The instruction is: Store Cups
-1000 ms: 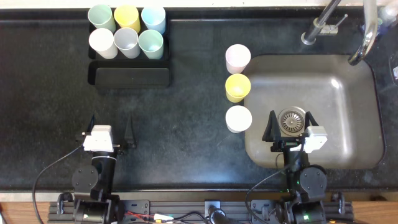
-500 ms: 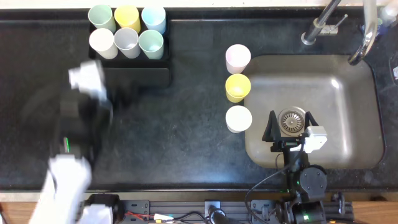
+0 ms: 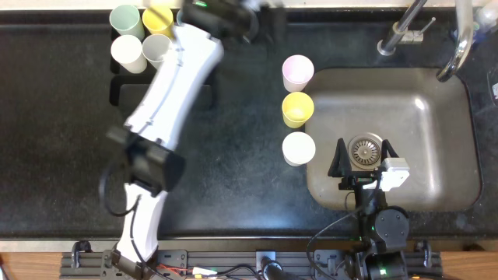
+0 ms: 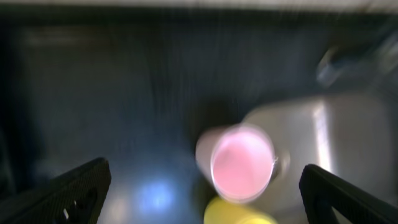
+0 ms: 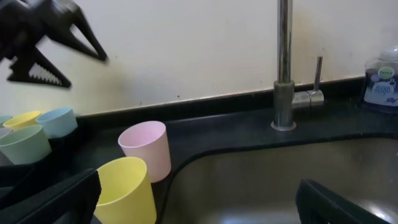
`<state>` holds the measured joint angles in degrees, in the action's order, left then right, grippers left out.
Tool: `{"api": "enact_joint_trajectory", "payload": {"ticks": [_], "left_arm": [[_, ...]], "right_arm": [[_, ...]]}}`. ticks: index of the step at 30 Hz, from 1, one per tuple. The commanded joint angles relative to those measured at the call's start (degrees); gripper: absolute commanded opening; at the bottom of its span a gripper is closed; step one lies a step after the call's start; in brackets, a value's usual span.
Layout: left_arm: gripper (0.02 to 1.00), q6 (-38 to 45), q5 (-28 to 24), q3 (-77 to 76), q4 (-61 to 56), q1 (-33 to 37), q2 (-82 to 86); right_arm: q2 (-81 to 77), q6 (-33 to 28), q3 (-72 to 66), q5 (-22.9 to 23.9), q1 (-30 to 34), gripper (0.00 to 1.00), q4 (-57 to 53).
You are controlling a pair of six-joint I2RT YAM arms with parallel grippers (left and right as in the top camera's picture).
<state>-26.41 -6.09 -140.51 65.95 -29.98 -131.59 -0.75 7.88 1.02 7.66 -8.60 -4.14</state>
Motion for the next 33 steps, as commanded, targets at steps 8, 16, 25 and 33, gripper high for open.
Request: {"api": "enact_joint_trajectory", "payload": {"ticks": [8, 16, 25, 33], "left_arm": [[0.998, -1.44, 8.72, -2.91, 4.94, -2.89, -5.77], [0.998, -2.23, 6.88, -2.91, 4.59, -2.89, -9.4], [0.998, -2.23, 5.97, -2.91, 3.13, -2.89, -10.71], [1.0, -2.38, 3.37, -2.91, 2.69, -2.89, -12.66]], "right_arm": [[0.44, 0.26, -0.74, -0.37, 0.37, 0.998, 0.31], [0.44, 0.26, -0.74, -0.37, 0.37, 0.998, 0.31], [0.44, 0.28, -0.74, -0.35, 0.37, 0.998, 0.31], [0.44, 0.26, -0.74, -0.35, 0.37, 0.998, 0.31]]}}
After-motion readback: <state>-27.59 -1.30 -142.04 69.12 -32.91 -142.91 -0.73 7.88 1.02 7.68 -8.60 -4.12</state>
